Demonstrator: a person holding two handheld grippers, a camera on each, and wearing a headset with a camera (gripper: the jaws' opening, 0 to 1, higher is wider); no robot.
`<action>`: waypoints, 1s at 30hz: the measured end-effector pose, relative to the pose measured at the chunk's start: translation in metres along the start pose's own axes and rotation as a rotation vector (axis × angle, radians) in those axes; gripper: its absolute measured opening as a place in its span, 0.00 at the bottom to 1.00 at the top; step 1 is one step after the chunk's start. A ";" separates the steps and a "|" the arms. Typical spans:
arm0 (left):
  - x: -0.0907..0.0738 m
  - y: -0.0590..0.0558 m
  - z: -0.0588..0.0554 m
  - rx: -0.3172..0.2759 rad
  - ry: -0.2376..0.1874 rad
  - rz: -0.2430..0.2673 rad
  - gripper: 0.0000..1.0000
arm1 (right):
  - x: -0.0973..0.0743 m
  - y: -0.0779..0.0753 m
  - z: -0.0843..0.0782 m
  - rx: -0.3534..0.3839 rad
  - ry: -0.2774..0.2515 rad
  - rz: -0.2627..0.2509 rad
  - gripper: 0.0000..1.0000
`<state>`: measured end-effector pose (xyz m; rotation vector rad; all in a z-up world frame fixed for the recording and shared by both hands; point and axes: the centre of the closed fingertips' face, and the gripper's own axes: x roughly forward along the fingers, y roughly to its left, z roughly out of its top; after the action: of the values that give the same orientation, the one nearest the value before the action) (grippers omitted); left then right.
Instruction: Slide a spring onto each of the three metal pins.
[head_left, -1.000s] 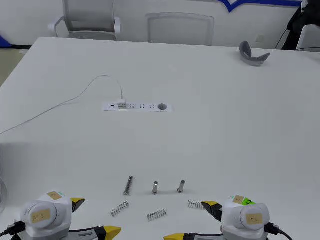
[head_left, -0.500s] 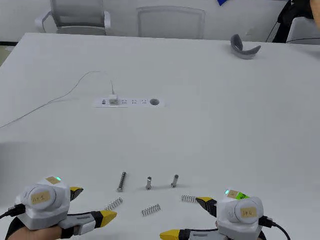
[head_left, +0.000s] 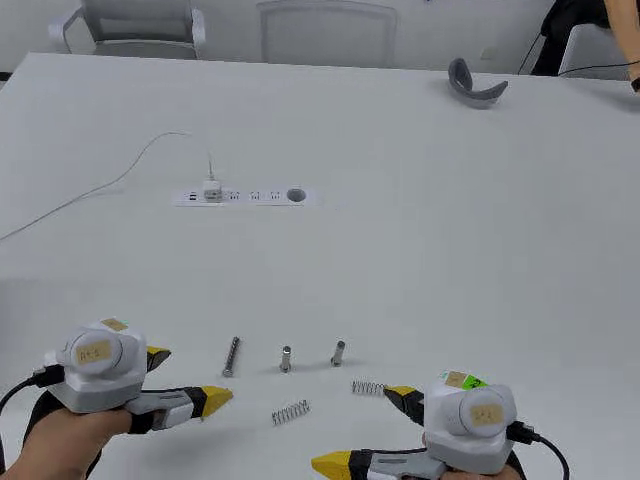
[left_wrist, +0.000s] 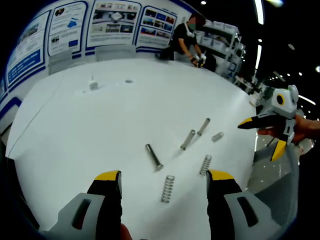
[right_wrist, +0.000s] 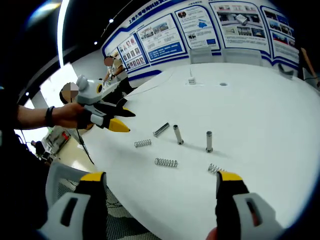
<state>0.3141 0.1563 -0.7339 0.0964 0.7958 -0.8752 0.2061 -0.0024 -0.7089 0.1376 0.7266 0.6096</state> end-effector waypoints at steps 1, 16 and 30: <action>0.001 0.000 0.000 0.000 0.003 0.000 0.70 | 0.000 0.000 0.000 0.001 0.000 0.000 0.92; 0.024 0.008 0.009 -0.040 0.024 -0.013 0.66 | -0.002 -0.002 -0.003 0.014 0.003 -0.008 0.92; 0.050 0.011 0.010 -0.071 0.056 -0.010 0.59 | -0.002 -0.002 -0.006 0.025 0.009 -0.009 0.92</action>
<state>0.3464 0.1272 -0.7620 0.0540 0.8792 -0.8560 0.2015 -0.0060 -0.7131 0.1546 0.7433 0.5933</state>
